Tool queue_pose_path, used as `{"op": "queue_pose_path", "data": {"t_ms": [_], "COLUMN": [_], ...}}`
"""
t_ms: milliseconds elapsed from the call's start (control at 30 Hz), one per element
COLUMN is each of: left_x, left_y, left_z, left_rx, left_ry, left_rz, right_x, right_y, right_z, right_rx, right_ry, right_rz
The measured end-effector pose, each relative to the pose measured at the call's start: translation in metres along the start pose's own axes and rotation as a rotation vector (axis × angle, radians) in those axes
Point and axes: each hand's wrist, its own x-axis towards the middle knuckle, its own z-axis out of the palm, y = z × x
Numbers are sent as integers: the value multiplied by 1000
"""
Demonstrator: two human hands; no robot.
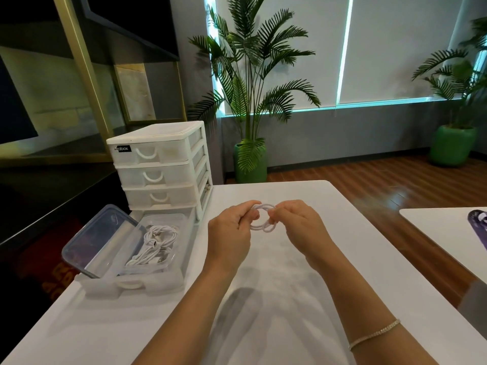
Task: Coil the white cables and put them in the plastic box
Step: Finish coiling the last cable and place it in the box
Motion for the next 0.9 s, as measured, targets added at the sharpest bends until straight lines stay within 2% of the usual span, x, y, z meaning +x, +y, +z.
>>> {"op": "queue_pose_path", "data": {"t_ms": [200,300,433,500,567,733,900], "left_x": [0,3,8,9,9,3,-5], "left_y": [-6,-12,-19,-18,-15,-5,4], "left_z": [2,-1,-5,-5,-5,3,9], "left_rx": [163,255,290,268,179,-302,-489], "left_ry": [6,2,-20,-53,-97,-256,-348], "left_rz": [132,159,150,120,53,-292,-392], "right_x": [0,1,2,3,5,8,8], "right_y": [-1,-2,2,5,6,7,8], "right_z": [1,-5,-3,0,0,-1,-2], "right_rx": [-88,-25,42,74,158,282,304], "right_ry": [-35,-83,-98,-50,24,174,141], "right_rz": [29,95,97,80,101,221,367]}}
